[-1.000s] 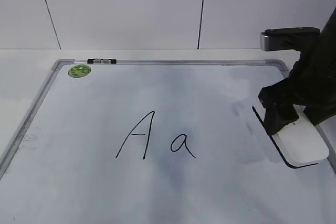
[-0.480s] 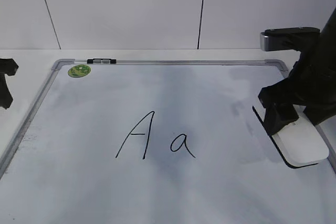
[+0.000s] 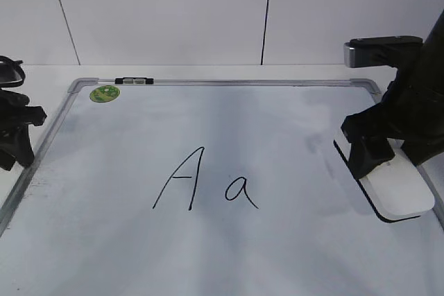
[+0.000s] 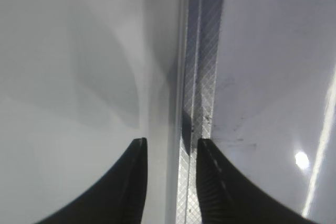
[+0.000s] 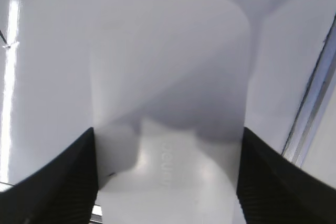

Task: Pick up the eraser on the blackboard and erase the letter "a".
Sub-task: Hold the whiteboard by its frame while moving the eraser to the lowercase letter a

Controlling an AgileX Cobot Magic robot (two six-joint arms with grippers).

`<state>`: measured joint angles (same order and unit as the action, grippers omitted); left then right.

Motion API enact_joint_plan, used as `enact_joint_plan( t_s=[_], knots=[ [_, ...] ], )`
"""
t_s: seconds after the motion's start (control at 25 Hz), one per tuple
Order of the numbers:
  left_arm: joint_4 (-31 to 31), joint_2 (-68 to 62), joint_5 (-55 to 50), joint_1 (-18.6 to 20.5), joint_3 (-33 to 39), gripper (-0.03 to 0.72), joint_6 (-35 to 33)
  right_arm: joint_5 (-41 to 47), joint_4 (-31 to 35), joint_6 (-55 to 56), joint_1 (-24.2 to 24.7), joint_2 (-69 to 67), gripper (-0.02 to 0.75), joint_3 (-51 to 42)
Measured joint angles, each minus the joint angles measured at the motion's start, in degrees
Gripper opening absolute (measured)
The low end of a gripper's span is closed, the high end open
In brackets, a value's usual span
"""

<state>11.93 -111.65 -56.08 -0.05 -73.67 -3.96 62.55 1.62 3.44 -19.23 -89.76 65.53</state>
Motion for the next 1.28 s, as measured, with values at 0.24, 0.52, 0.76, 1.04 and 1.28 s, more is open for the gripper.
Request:
enact_joint_plan(
  t_s=[0.24, 0.52, 0.76, 1.04, 1.28],
  knots=[
    [0.11, -1.82, 0.0, 0.0, -0.1, 0.239, 0.0, 0.0, 0.0, 0.0, 0.0, 0.0, 0.568, 0.0],
    [0.11, -1.95, 0.0, 0.0, -0.2, 0.237, 0.0, 0.0, 0.0, 0.0, 0.0, 0.0, 0.568, 0.0],
    [0.2, -2.67, -0.81, 0.0, -0.86, 0.218, 0.0, 0.0, 0.0, 0.0, 0.0, 0.0, 0.568, 0.0],
    [1.04, -2.8, -1.16, 0.0, -0.99, 0.064, 0.0, 0.0, 0.0, 0.0, 0.0, 0.0, 0.568, 0.0],
    [0.94, -2.8, -1.16, 0.0, -1.02, 0.031, -0.58, 0.0, 0.0, 0.0, 0.0, 0.0, 0.568, 0.0]
  ],
)
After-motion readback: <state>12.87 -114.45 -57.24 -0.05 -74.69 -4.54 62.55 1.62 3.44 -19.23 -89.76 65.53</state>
